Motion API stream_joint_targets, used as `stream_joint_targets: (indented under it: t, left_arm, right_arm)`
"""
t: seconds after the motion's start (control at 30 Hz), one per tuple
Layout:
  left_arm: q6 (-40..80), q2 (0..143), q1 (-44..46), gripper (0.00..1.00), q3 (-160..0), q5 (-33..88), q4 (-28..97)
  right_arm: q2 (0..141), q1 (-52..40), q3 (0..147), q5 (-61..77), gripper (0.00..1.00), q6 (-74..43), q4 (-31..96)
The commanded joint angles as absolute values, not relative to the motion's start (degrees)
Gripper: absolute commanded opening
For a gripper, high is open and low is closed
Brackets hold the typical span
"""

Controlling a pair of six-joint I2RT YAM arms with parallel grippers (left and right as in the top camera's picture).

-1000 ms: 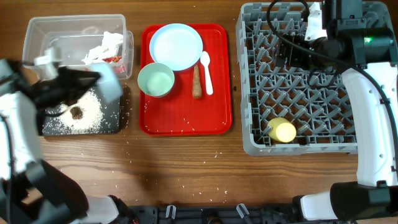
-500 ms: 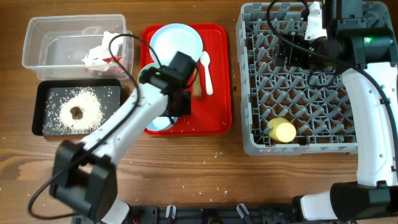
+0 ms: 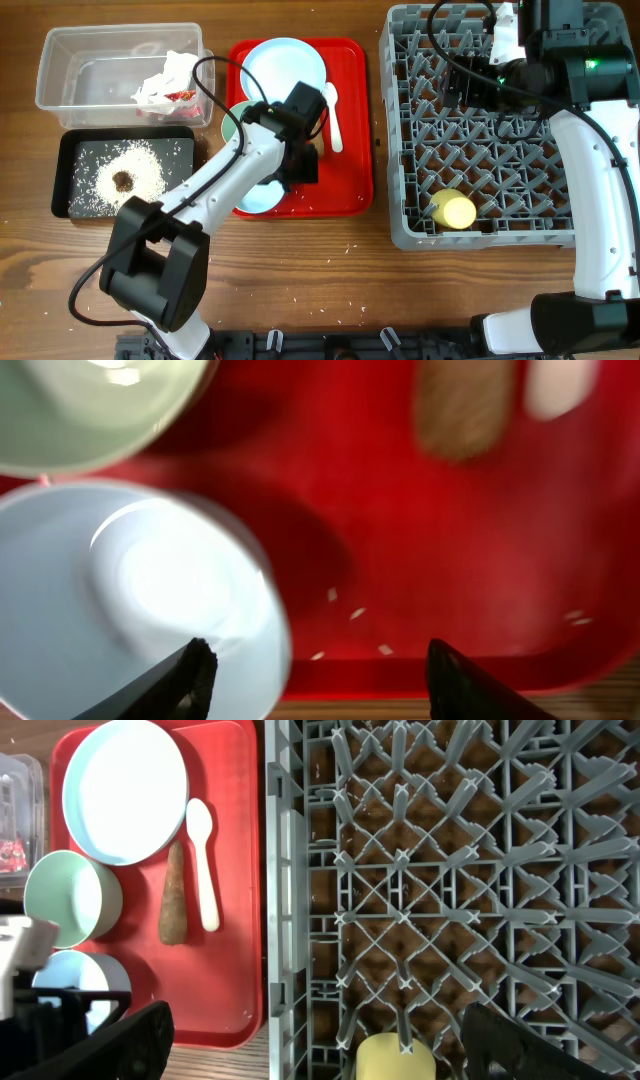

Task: Sort waste into correct bins and load items into the dishwasher rack
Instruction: 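Return the blue bowl to the red tray with left gripper, then grasp the carrot with left gripper and place it on black tray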

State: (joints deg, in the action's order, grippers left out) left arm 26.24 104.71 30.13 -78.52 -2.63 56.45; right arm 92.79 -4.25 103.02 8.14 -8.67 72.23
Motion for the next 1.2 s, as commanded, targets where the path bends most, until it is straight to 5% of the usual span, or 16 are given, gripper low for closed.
stream_joint_targets:
  t: [0.0,0.67,0.87,1.17]
  left_arm:
    - [26.0,105.0,30.3,0.71,-84.5,-0.4,55.5]
    - [28.8,118.3,30.2,0.68,-85.2,-3.7,34.0]
    - [28.8,121.5,30.1,0.55,-85.1,-5.3,33.3]
    - [28.7,122.6,30.1,0.16,-85.1,-5.3,33.0]
  right_arm:
    - [93.6,-4.6,103.5,9.1,0.93,-7.6,71.7]
    - [93.6,-4.6,103.5,9.1,0.93,-7.6,71.4]
    - [93.6,-4.6,103.5,9.1,0.93,-7.6,71.4]
    - [93.6,-4.6,103.5,9.1,0.93,-7.5,71.4]
